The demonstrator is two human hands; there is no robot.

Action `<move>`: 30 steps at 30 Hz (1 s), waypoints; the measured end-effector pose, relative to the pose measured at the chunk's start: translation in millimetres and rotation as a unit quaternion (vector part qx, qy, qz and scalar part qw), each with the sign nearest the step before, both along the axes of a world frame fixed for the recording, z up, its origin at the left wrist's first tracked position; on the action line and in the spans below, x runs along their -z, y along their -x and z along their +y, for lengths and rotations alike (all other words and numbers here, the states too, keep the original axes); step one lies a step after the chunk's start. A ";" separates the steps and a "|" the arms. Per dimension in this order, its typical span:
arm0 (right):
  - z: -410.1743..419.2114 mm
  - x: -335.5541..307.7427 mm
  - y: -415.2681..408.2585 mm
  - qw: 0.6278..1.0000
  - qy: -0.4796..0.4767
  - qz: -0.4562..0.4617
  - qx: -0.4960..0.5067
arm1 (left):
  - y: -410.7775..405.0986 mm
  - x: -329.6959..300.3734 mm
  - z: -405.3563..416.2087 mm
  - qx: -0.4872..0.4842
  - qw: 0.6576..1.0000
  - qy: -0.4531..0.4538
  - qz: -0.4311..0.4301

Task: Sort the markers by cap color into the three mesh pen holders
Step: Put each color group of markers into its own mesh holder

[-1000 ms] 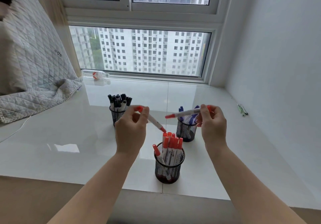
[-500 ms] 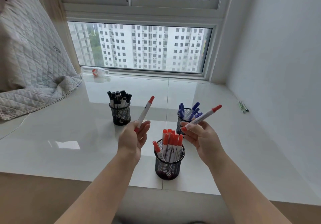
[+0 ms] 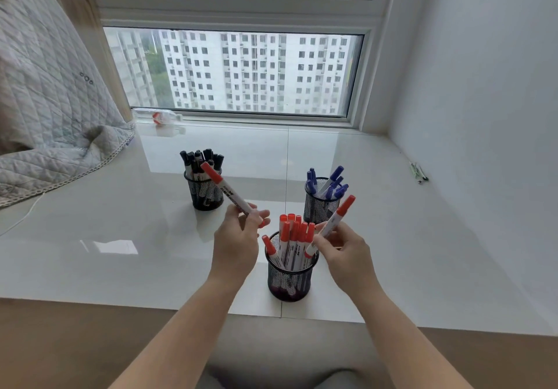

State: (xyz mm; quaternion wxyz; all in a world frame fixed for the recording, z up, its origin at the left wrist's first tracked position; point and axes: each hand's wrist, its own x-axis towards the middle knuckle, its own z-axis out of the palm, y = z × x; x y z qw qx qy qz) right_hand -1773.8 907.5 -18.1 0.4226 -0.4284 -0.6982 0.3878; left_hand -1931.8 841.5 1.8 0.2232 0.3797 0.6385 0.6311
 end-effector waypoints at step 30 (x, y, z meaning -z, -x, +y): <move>1.1 19.9 8.5 0.993 -0.099 -0.063 0.002 | -10.5 27.8 -7.6 -0.012 0.981 0.005 0.193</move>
